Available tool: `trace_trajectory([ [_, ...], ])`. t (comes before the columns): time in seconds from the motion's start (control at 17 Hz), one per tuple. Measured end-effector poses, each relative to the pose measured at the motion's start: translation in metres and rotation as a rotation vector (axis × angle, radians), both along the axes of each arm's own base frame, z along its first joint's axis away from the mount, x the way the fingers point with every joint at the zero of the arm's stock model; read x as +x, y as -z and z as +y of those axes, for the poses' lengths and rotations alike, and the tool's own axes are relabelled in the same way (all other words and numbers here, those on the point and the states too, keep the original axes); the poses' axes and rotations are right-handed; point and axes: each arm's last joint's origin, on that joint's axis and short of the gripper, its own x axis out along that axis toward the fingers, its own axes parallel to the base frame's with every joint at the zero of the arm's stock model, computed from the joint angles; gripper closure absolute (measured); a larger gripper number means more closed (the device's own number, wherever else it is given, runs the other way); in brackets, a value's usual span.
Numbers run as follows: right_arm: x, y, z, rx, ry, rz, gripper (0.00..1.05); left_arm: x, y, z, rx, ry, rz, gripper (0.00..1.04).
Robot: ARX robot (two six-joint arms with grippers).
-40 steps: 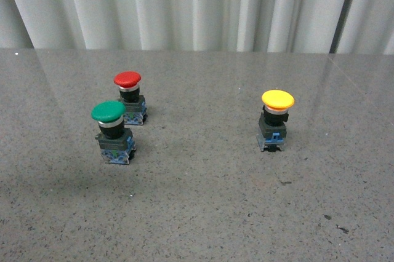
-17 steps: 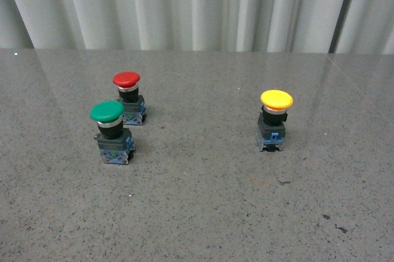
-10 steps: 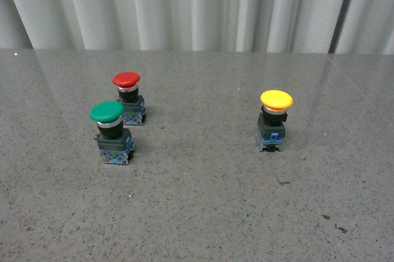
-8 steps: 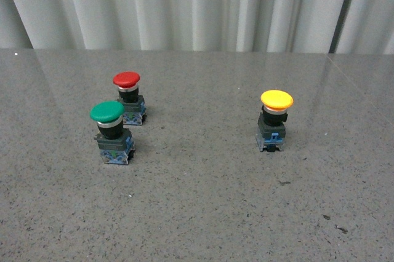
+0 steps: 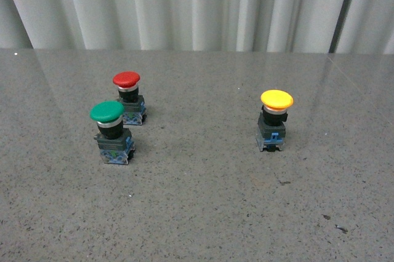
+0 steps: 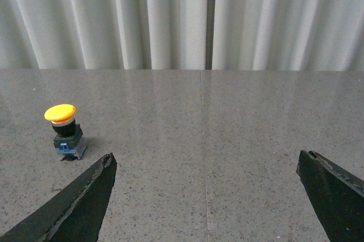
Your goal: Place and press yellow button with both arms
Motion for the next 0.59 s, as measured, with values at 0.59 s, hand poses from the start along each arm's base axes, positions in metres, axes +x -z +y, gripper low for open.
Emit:
trace_trajectory([
  [0.59,0.055,-0.07,0.021,0.107,-0.393,-0.072,0.07,0.0,0.0,0.0,0.0,0.0,0.0,0.07],
])
